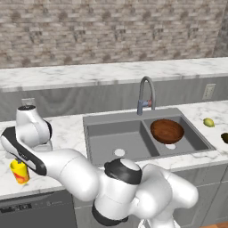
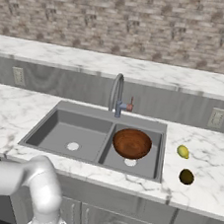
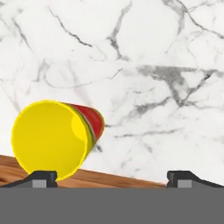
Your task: Remove the lemon and avocado from the sink. Then move the bowl and cup from the counter to the sink for washing.
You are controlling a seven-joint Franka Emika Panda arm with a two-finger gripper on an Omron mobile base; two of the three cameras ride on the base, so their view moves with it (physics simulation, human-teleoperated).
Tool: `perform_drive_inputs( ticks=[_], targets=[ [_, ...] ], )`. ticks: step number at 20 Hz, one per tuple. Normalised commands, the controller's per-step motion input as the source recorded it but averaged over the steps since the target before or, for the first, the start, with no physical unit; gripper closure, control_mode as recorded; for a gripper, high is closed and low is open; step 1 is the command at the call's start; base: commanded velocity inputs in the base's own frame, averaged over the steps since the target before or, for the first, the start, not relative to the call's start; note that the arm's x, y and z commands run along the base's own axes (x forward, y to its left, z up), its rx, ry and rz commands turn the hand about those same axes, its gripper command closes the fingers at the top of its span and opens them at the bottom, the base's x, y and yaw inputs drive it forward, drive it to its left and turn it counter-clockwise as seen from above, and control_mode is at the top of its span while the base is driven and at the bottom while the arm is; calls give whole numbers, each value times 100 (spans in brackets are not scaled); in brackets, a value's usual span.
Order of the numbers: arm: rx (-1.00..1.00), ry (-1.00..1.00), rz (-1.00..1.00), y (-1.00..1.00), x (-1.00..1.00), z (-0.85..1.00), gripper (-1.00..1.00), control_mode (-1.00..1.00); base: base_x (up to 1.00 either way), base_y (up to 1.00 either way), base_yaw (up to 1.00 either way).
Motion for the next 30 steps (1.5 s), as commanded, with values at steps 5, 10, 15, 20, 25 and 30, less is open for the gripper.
perform_drive_inputs(
  ticks=[5,10,15,20,25,30],
  targets=[
    [0,1,2,11,7,-8,-100,-100,0,0,0],
    [0,0,1,14,7,-8,-100,-100,0,0,0],
    [0,1,1,10,9,-9,-100,-100,0,0,0],
    [0,1,1,5,8,-9,-100,-100,0,0,0],
    [0,2,0,6,7,-10,-100,-100,0,0,0],
    [0,1,0,11,10,-9,-100,-100,0,0,0]
  ],
)
